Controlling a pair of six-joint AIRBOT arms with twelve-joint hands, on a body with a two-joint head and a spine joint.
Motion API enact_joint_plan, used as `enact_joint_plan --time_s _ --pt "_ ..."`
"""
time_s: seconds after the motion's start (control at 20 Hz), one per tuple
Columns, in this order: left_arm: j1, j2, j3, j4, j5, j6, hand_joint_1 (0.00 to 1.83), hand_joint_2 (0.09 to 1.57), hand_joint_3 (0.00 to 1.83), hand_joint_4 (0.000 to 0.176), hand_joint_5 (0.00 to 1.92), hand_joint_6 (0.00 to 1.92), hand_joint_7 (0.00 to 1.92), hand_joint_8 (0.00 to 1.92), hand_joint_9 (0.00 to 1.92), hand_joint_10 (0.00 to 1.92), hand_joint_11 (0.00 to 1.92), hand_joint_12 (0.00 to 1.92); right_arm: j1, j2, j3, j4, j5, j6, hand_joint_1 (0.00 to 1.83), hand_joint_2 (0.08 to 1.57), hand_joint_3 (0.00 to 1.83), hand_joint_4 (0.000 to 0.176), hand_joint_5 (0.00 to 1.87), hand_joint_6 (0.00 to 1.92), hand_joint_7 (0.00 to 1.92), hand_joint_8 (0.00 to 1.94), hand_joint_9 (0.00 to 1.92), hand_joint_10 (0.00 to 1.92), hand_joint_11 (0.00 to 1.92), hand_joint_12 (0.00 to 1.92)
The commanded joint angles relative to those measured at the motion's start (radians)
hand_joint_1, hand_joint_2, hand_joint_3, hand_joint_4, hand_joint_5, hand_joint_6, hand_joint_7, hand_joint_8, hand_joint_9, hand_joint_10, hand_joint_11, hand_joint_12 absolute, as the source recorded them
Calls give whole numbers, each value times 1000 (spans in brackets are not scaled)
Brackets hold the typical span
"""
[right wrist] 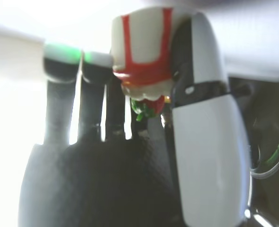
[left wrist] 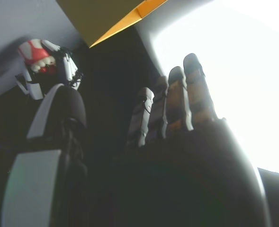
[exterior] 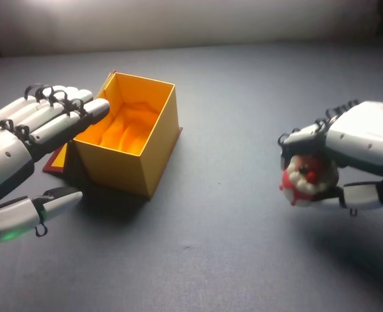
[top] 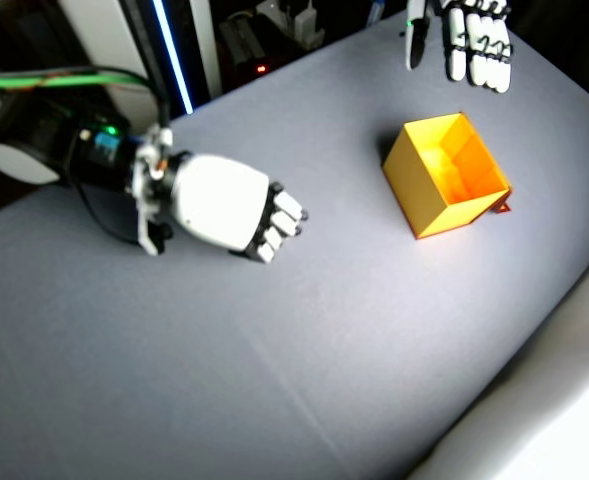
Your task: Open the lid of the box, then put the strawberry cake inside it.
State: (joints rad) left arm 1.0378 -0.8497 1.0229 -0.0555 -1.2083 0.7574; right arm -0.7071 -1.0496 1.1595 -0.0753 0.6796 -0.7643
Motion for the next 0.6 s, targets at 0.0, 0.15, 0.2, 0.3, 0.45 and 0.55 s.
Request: enact_joint_plan --time_s 0.0,0.15,0.2,0.3,0.45,0.55 --pt "-6 10 -2 -14 -129 -4 626 1374 0 70 0 0 0 0 0 0 0 261 27 8 -6 3 150 8 1100 1252 0 0 731 1362 987 1940 1235 1921 1323 1921" --pt "8 14 -8 -14 -133 -5 605 1380 2 59 0 0 0 0 0 0 0 178 81 8 0 -29 153 8 1187 1289 0 0 621 1250 762 1677 941 1786 967 1921" --pt "12 17 -12 -14 -135 -6 544 1381 0 61 0 0 0 0 0 0 0 261 106 8 8 -35 153 8 1197 1277 0 0 635 1242 775 1614 827 1637 769 1888" --pt "17 18 -16 -14 -137 -6 554 1376 0 58 0 0 0 0 0 0 0 306 140 -6 23 -38 152 8 1197 1276 0 0 644 1239 770 1621 817 1665 781 1906" --pt "22 17 -18 -14 -136 -6 610 1366 0 81 0 0 0 0 0 0 0 337 210 -59 65 -59 120 8 1191 1271 0 0 630 1293 793 1537 782 1505 701 1838" --pt "26 17 -18 -15 -133 -8 609 1361 0 81 0 0 0 0 0 0 0 333 242 -84 83 -71 106 8 1132 1226 0 0 771 1281 1014 1844 1257 1904 1375 1918"
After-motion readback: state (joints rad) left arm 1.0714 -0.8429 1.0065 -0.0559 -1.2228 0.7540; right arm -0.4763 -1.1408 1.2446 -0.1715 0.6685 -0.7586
